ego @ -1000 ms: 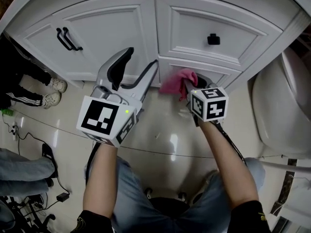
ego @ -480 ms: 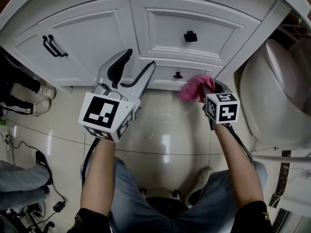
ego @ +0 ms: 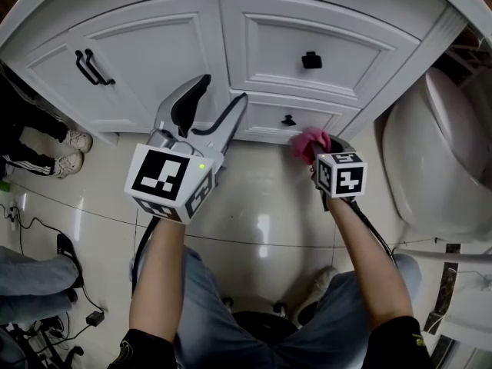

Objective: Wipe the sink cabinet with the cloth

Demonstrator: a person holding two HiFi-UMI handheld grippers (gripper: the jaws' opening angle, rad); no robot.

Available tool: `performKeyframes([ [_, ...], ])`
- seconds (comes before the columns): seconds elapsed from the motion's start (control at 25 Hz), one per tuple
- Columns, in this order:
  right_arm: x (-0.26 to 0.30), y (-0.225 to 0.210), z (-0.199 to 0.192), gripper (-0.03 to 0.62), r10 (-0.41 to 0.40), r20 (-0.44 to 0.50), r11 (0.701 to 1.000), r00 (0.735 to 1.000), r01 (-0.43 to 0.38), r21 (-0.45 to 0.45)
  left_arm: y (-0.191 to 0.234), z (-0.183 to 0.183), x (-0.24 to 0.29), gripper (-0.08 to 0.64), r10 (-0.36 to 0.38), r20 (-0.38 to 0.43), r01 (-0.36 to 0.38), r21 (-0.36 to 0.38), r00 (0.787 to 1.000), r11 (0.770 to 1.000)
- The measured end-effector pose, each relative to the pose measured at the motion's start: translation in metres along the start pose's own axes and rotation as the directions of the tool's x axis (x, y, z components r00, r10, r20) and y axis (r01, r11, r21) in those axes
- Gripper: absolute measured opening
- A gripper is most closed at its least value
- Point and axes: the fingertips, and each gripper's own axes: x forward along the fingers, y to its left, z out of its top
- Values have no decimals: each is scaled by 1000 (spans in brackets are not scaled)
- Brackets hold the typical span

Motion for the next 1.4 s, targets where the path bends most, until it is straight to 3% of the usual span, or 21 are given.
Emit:
performKeyframes([
  [0.12,25,57,-5,35,111,-6,994,994,-111,1,8,1,-5,253,9,-6,-9,21,1000,1000],
  [0.24,45,111,12,35,214,52,977,975,-215,9,22,1,-16,253,37,-9,-36,17,999,999],
  [0.48,72,151,39,35,286,133,951,949,-298,86,43,3,-39,253,77,-15,-76,20,997,997],
  [0.76,79,131,21,35,240,68,969,968,-244,48,66,2,-49,253,126,-9,-126,2,992,992],
  [1.04,62,77,1,35,168,25,986,986,-168,8,42,-4,-28,253,61,-22,-60,22,998,998],
  [1.2,40,27,-10,35,71,-6,997,997,-71,-17,25,-9,-13,253,22,-28,-22,17,999,1000],
  [1.4,14,-32,-17,35,-71,-27,996,997,73,57,2,-6,1,253,-17,-17,17,12,1000,1000],
])
